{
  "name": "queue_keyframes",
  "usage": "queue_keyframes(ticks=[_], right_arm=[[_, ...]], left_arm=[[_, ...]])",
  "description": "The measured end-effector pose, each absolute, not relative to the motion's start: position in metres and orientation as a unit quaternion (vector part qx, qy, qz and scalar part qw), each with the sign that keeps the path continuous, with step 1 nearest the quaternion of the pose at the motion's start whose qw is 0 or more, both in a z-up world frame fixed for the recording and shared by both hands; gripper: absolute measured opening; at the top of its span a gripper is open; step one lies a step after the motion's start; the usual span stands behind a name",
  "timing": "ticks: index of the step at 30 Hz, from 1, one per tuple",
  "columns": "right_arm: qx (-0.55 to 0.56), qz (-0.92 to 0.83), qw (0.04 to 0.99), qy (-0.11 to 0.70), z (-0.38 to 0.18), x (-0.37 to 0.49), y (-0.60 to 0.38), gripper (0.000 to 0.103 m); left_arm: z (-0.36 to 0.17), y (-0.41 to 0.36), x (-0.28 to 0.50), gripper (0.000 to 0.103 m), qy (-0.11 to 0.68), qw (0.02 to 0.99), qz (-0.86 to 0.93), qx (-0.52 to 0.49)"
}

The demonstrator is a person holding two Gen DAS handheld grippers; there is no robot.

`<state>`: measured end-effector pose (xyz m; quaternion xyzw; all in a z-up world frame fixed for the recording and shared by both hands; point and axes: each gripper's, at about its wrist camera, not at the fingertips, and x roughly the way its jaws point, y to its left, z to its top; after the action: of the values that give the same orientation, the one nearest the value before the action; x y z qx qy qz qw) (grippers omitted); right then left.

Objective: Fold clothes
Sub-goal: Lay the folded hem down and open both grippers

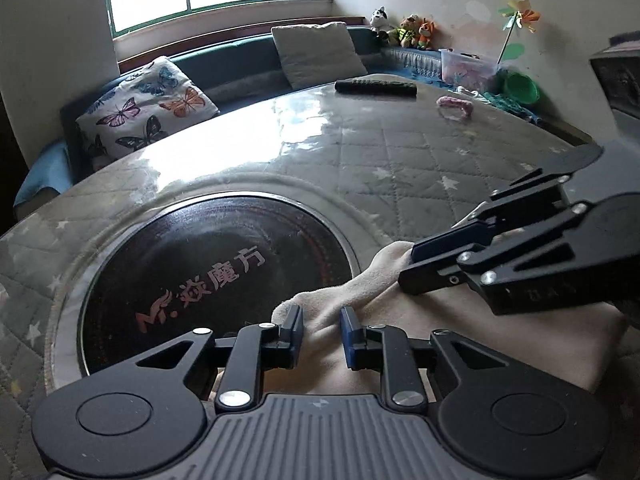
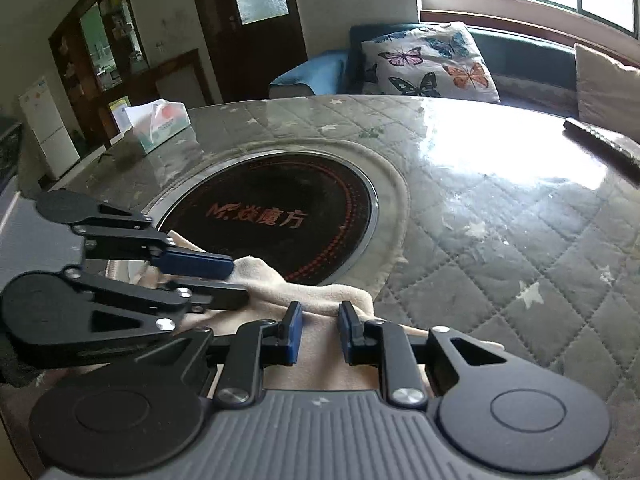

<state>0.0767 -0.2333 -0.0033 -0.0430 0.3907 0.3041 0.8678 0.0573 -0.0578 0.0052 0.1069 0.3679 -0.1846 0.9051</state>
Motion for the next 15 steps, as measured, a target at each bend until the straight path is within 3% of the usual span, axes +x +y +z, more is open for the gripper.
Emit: queue_keyframes(ticks=[15], right_arm=[[-0.108, 0.361, 0.86, 0.345, 0.015, 0.013, -0.227, 0.019]], left_arm=[[0.003, -0.06, 0.053, 0.025, 0.361, 0.909, -0.175, 0.116]])
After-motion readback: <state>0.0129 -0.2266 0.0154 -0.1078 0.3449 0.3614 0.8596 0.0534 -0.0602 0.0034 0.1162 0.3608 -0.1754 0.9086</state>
